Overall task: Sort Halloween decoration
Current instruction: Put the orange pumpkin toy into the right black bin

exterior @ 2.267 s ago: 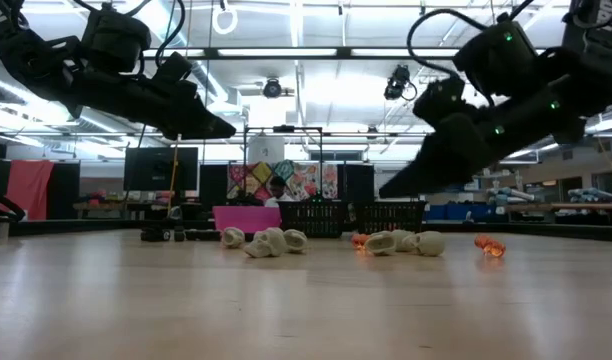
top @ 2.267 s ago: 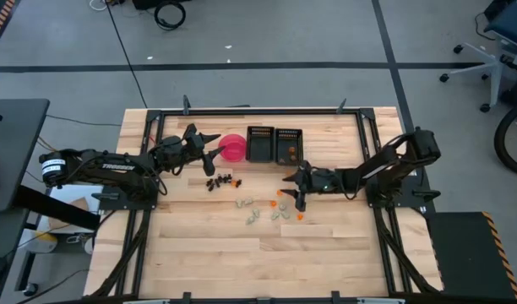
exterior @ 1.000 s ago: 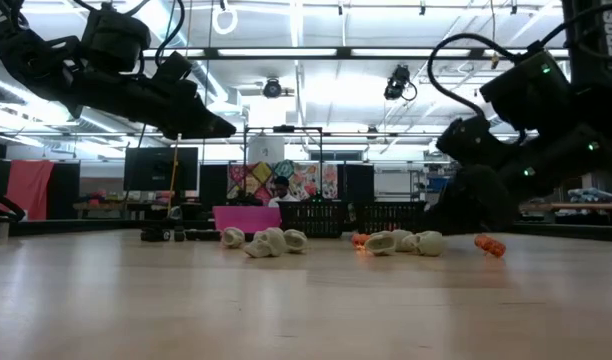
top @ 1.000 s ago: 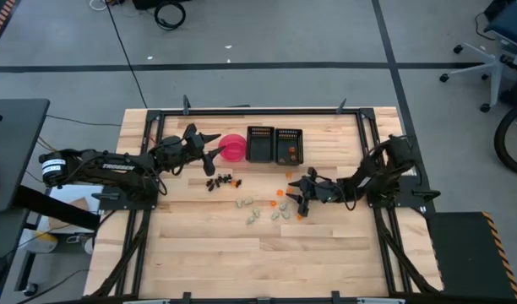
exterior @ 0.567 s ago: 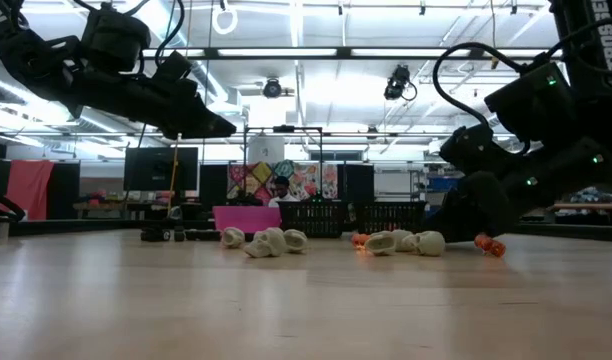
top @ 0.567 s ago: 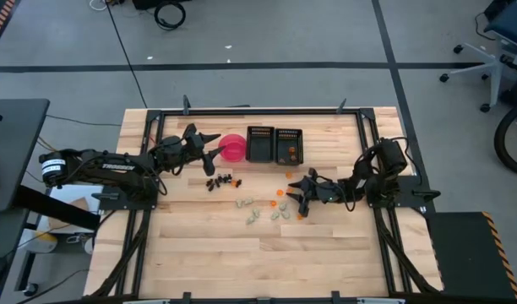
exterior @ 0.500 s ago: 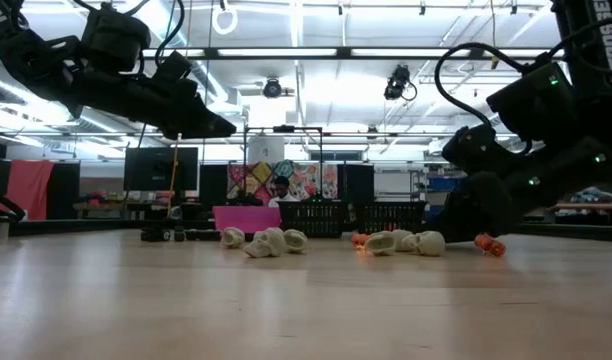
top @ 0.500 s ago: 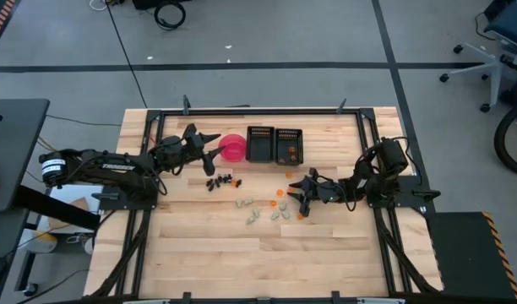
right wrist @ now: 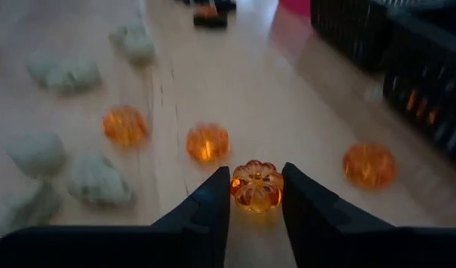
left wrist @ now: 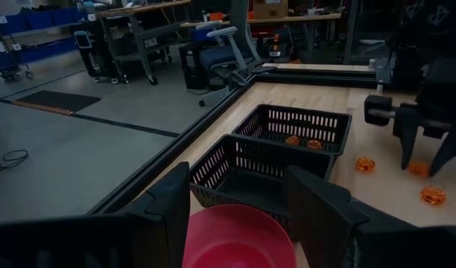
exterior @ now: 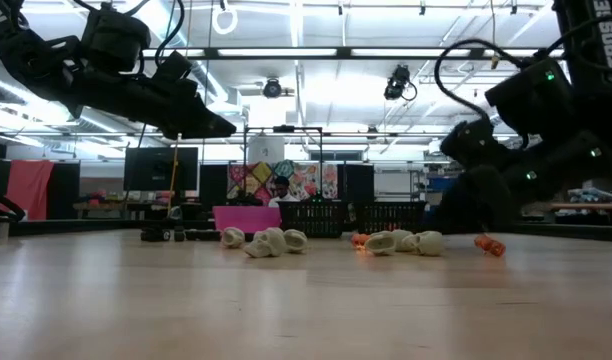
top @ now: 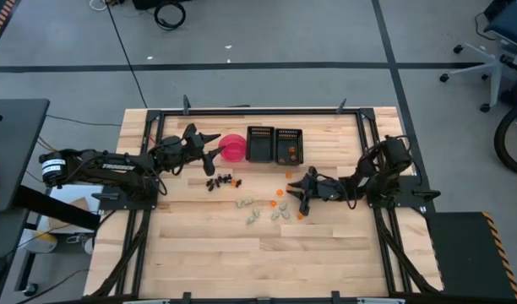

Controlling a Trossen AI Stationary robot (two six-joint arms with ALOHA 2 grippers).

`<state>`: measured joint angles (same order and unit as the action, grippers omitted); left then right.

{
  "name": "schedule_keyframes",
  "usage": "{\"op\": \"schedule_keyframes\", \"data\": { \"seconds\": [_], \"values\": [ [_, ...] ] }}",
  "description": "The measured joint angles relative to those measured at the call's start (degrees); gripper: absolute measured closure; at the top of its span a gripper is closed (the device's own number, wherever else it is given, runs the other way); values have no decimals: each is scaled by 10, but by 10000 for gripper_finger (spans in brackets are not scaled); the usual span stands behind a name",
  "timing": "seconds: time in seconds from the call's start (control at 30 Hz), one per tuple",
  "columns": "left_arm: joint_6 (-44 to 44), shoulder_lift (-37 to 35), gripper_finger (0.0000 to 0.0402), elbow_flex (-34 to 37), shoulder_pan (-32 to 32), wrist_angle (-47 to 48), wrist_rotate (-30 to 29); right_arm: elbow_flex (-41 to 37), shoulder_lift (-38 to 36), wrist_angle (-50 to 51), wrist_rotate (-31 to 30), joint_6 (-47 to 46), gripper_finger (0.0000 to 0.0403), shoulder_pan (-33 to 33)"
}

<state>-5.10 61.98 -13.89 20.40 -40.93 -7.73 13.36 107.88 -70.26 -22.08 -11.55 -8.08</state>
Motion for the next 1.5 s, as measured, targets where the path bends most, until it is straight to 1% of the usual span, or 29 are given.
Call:
{"op": "schedule_keyframes", "data": {
  "seconds": [0.2, 0.27, 0.43, 0.5, 0.53, 0.6, 0.7, 0.87, 1.0, 1.13, 1.23, 1.37, 1.5],
  "values": [
    [0, 0, 212, 0, 0, 0, 0, 0, -65, 0, -13, 49, 289, 0],
    [0, 0, 212, 0, 0, 0, 0, 0, -89, 4, -45, 71, 289, 0],
    [0, 0, 212, 0, 0, 0, 0, 0, -135, 25, -151, 117, 289, 9],
    [0, 0, 212, 0, 0, 0, 0, 0, -144, 34, -174, 122, 289, 25],
    [0, 0, 212, 0, 0, 0, 0, 0, -146, 38, -175, 120, 289, 35],
    [0, 0, 212, 0, 0, 0, 0, 0, -146, 43, -169, 108, 289, 58],
    [0, 0, 212, 0, 0, 0, 0, 1, -145, 58, -140, 82, 289, 93],
    [0, 0, 212, 0, 0, -7, 0, 21, -144, 117, -115, 54, 289, 129],
    [0, 0, 212, 0, 0, -7, 0, 38, -144, 149, -108, 52, 286, 144],
    [0, 0, 212, 0, 0, -7, 0, 44, -144, 179, -91, 39, 271, 158],
    [0, 0, 212, 0, 0, -7, 0, 45, -144, 180, -65, 31, 256, 167],
    [-1, 0, 212, 0, 0, -7, 0, 45, -145, 177, -63, 43, 243, 169],
    [-3, 0, 212, 0, 0, -7, 0, 45, -145, 151, -64, 71, 240, 163]
  ]
}}
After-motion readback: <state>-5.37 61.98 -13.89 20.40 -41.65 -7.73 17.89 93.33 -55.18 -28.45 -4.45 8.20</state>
